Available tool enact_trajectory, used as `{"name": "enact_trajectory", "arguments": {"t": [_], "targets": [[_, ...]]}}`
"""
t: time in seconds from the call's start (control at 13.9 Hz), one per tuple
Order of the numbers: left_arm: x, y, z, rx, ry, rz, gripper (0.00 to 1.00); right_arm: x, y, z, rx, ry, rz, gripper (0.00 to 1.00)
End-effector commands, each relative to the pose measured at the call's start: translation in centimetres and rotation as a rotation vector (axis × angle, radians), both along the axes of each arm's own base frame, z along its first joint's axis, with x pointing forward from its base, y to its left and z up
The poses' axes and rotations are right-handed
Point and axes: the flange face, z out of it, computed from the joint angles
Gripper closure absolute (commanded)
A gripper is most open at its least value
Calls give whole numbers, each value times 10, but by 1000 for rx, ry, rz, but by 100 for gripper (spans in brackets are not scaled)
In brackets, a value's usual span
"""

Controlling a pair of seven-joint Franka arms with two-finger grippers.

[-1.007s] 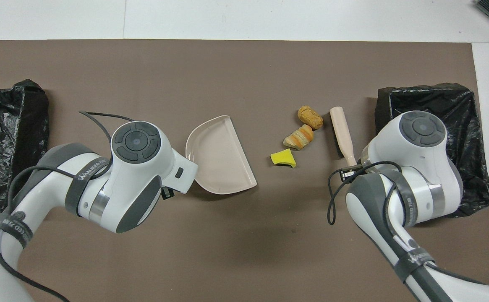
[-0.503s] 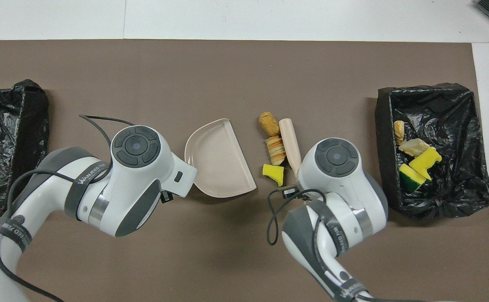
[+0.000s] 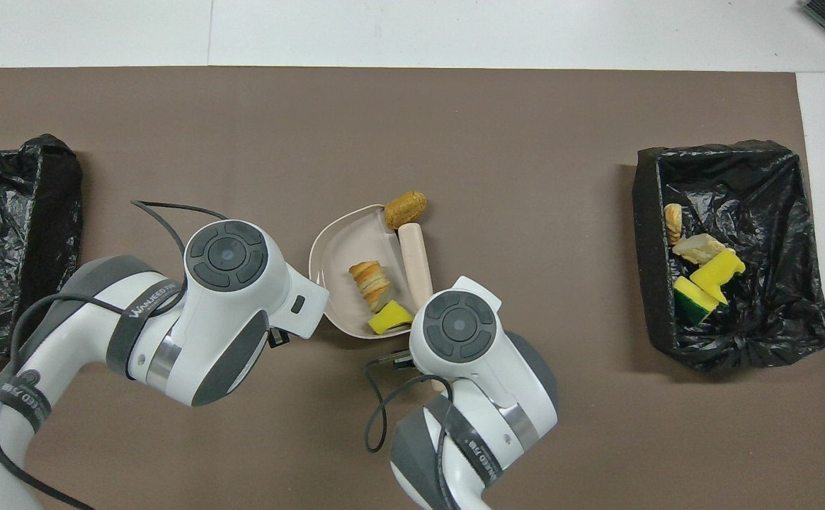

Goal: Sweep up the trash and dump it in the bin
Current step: 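Sweep the bread and sponge pieces into the dustpan with the right gripper's brush, then lift the brush away with the right gripper while the left gripper holds the dustpan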

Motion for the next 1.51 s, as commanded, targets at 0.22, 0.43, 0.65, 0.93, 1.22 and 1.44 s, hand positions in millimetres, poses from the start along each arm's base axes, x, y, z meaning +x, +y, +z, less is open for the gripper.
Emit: {"name": "enact_trajectory", "arguments": {"t": [0.22,0.43,0.65,0.93,1.22,1.44], "targets": [[-2,10,1,-2,-40,5,100,-22,11,50,16,26,-42,100],[2,16,2,-1,-39,21,100,0,-19,56,5,24,-13,100],[10,23,3,-2,-38,51,100,66,-52,62,-42,-58,81,100],[9,21,4,6,-35,92,100,150,-64,45,-53,-103,82,100],[10,25,4,10,-25,108,100,181,-51,6,-51,-85,81,100],[9,25,5,10,-25,107,100,144,-11,10,-76,-6,129,100]]}}
